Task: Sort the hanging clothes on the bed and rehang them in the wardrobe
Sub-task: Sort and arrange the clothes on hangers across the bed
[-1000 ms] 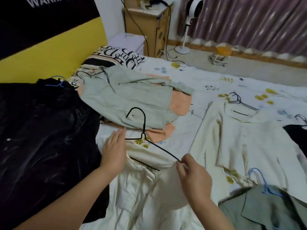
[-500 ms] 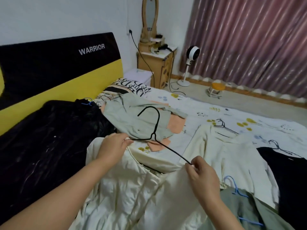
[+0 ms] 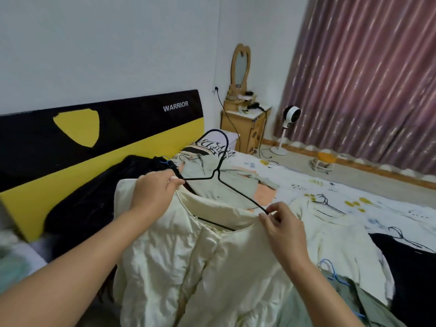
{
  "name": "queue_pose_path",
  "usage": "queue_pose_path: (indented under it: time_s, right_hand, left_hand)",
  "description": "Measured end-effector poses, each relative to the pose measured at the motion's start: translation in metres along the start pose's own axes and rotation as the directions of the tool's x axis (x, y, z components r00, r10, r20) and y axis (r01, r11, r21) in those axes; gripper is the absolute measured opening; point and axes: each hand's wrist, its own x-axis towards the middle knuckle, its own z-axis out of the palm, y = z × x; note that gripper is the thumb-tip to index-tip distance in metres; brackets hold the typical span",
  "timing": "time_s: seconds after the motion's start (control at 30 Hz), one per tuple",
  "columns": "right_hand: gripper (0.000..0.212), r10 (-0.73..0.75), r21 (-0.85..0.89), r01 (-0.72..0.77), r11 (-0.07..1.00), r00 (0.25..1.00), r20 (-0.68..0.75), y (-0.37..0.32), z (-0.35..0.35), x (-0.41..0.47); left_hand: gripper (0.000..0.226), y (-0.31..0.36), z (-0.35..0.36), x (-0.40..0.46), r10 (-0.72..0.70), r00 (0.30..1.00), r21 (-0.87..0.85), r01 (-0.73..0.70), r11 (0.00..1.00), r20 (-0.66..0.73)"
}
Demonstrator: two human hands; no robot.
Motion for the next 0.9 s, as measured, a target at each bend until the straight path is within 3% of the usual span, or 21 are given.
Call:
queue_pose_path:
  time_s: [0.23, 0.33, 0.43, 0.53, 0.57, 0.7, 0.9]
  right_hand:
    - [0.004, -0.198, 0.078, 0.198, 0.977, 0.980, -0.007, -0.069, -0.019, -0.017]
    - [0.020, -0.235, 0.108, 0.236, 0.966, 0.972, -0.016, -0.095, -0.017, -0.015]
    - [0.025, -0.321, 0.044, 0.319, 0.947, 0.947, 0.021, -0.124, -0.006, -0.015]
    - [0.015, -0.410, -0.083, 0.415, 0.906, 0.909, 0.076, -0.150, 0.014, -0.012]
    - [0.010, -0.418, -0.098, 0.424, 0.900, 0.905, 0.079, -0.159, 0.021, -0.011]
    - [0.034, -0.399, -0.077, 0.400, 0.913, 0.916, 0.030, -0.192, 0.058, -0.009]
    - [0.019, -0.369, -0.081, 0.364, 0.928, 0.928, -0.052, -0.236, 0.108, -0.003]
  left_hand:
    - [0.029, 0.005, -0.091, -0.012, -0.016, 0.982, 0.007, 0.017, 1.000, -0.186]
    - [0.028, -0.005, -0.126, -0.010, -0.046, 0.966, 0.008, 0.049, 0.999, -0.256]
    - [0.025, -0.020, -0.156, -0.004, -0.096, 0.948, -0.011, 0.097, 0.995, -0.304]
    - [0.024, -0.040, -0.180, 0.001, -0.107, 0.937, -0.020, 0.107, 0.994, -0.331]
    - [0.024, -0.048, -0.186, 0.002, -0.114, 0.937, -0.026, 0.112, 0.993, -0.330]
    - [0.025, -0.084, -0.207, 0.012, -0.136, 0.942, -0.041, 0.130, 0.991, -0.307]
    - [0.029, -0.137, -0.231, 0.041, -0.106, 0.949, -0.040, 0.099, 0.994, -0.296]
